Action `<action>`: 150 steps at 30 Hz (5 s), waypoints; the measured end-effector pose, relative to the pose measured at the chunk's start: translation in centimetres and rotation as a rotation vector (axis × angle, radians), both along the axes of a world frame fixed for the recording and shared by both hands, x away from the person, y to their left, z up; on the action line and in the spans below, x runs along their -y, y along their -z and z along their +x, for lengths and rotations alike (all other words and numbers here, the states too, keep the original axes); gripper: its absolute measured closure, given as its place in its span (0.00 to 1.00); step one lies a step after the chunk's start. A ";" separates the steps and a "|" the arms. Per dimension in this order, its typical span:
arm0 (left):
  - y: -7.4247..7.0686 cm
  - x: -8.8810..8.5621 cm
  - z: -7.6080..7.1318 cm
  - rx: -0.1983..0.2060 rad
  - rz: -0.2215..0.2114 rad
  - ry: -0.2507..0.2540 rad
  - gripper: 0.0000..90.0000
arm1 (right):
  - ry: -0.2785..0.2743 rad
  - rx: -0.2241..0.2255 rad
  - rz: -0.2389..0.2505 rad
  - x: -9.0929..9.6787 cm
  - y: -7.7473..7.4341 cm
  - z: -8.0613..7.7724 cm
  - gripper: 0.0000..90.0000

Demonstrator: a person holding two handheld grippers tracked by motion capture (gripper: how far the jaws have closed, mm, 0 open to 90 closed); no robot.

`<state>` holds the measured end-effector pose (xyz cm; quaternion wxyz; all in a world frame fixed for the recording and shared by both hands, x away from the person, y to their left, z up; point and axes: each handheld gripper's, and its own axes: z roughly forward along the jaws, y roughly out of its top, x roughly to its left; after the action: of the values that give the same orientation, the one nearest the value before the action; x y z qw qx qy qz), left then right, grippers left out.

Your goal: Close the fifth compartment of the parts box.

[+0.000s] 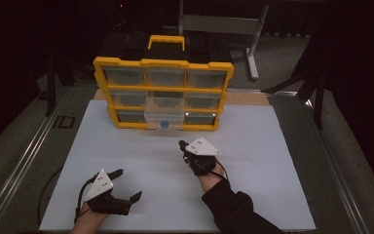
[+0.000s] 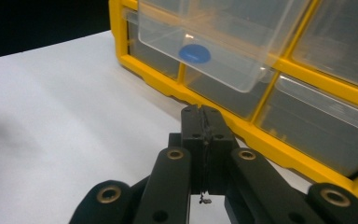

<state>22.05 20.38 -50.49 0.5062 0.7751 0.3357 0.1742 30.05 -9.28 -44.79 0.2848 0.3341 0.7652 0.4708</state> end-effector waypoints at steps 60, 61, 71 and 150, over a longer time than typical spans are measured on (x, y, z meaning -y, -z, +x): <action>-0.1 -0.2 0.0 0.004 -0.007 0.003 0.00 | -0.010 -0.010 -0.024 -3.3 -1.4 6.5 1.00; -0.1 -0.2 -0.1 0.004 -0.007 0.002 0.00 | -0.008 -0.010 -0.023 -3.3 -1.4 6.6 1.00; -0.1 -0.2 -0.1 0.004 -0.011 0.003 0.00 | -0.002 -0.009 -0.024 -3.2 -1.7 7.4 1.00; -0.1 -0.4 -0.1 0.005 -0.017 0.004 0.00 | 0.076 0.012 -0.045 -4.1 -3.1 13.7 1.00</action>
<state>21.94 20.79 -50.38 0.5141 0.7709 0.3343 0.1723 43.70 -5.19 -41.71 0.3145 0.3536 0.7608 0.4441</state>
